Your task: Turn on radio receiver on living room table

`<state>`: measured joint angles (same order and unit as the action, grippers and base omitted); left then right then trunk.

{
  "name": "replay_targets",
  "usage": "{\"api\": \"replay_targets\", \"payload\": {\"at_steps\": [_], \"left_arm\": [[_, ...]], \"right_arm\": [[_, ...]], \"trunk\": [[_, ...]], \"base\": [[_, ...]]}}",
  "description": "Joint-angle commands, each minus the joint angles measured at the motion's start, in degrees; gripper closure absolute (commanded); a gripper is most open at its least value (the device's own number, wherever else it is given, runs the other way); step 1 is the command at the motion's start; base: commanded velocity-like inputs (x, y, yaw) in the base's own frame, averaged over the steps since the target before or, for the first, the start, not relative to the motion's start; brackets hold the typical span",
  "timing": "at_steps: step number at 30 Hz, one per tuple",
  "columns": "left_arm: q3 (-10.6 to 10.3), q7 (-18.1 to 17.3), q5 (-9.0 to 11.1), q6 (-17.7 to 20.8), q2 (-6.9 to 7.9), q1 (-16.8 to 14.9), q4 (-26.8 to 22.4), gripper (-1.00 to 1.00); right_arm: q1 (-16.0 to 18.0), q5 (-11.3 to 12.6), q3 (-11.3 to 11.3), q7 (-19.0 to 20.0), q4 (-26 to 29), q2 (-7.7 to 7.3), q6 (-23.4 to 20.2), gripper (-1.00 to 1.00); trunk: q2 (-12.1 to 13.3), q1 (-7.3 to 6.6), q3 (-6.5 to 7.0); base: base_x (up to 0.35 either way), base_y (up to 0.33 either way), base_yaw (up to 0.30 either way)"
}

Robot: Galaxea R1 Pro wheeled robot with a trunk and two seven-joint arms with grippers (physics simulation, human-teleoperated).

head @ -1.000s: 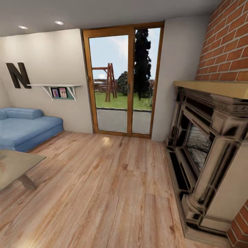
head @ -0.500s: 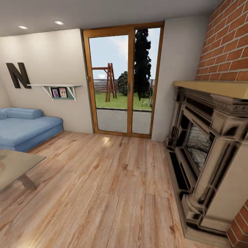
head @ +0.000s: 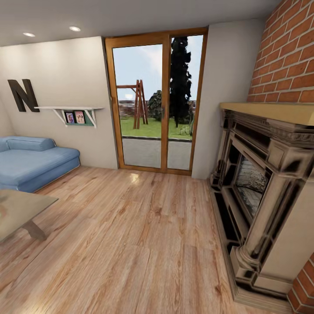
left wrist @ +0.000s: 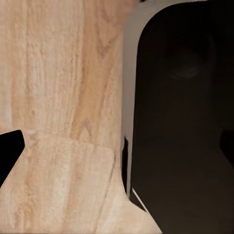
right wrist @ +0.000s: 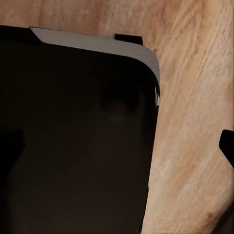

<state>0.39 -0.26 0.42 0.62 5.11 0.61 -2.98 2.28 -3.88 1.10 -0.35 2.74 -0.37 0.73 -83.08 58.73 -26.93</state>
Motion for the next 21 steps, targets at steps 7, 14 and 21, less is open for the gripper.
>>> {"api": "replay_targets", "payload": {"at_steps": [7,14,21], "left_arm": [[0.0,0.1,-0.1,0.0,0.36,0.0,0.0,-1.00],[0.0,0.1,0.0,0.0,0.50,0.0,-0.1,-1.00],[0.0,0.1,0.0,0.0,0.45,0.0,-0.9,-1.00]], "right_arm": [[0.0,-1.3,0.0,-0.1,-0.1,0.32,0.1,-1.00],[0.0,-1.1,-0.1,0.0,0.1,-0.06,0.2,-1.00],[0.0,-1.1,-0.2,0.0,0.8,-0.11,0.2,-1.00]], "trunk": [[0.0,0.00,0.00],[0.0,0.00,0.00],[0.0,0.00,0.00]], "base": [[0.000,0.000,0.000],[0.000,0.000,0.000],[0.000,0.000,0.000]]}}
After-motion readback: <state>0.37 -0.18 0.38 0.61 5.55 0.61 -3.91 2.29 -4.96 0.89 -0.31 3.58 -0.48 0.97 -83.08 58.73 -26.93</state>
